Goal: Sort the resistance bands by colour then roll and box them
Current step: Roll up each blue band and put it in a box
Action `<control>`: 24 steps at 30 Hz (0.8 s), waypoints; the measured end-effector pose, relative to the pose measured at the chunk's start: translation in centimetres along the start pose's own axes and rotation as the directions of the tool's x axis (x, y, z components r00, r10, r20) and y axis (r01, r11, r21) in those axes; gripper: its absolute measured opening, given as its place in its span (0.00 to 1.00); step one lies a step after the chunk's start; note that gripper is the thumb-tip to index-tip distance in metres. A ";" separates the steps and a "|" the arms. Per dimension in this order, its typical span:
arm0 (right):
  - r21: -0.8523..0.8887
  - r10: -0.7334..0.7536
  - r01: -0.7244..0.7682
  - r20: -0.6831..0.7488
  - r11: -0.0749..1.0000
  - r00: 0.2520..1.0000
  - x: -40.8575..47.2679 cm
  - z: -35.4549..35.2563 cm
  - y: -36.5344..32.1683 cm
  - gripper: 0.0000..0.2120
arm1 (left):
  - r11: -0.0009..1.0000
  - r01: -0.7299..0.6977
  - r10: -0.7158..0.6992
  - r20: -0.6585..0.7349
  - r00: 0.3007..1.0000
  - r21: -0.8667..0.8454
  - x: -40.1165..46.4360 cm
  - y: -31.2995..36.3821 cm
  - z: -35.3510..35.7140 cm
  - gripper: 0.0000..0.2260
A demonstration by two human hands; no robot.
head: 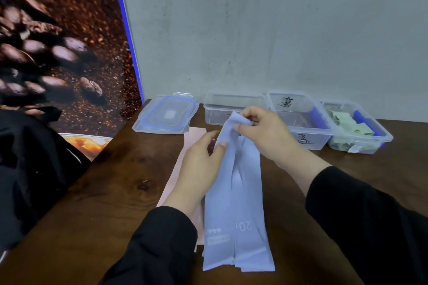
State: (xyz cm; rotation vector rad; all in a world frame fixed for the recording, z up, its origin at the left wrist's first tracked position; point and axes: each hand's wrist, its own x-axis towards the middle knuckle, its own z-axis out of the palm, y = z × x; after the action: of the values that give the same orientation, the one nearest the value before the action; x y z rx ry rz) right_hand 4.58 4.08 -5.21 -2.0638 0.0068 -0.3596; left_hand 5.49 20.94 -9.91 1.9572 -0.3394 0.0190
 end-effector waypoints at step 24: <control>0.266 0.338 -0.266 -0.277 0.926 0.899 -6.9 -18.0 1.2 0.17 | 0.991 -0.068 0.012 0.439 0.898 0.113 -8.5 11.6 9.8 0.16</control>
State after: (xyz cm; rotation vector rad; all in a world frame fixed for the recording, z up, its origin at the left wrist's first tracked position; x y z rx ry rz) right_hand -6.44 -10.84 0.22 -1.7282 0.4630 -0.4719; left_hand -6.96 9.82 -4.84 2.0695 -0.6889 -0.3896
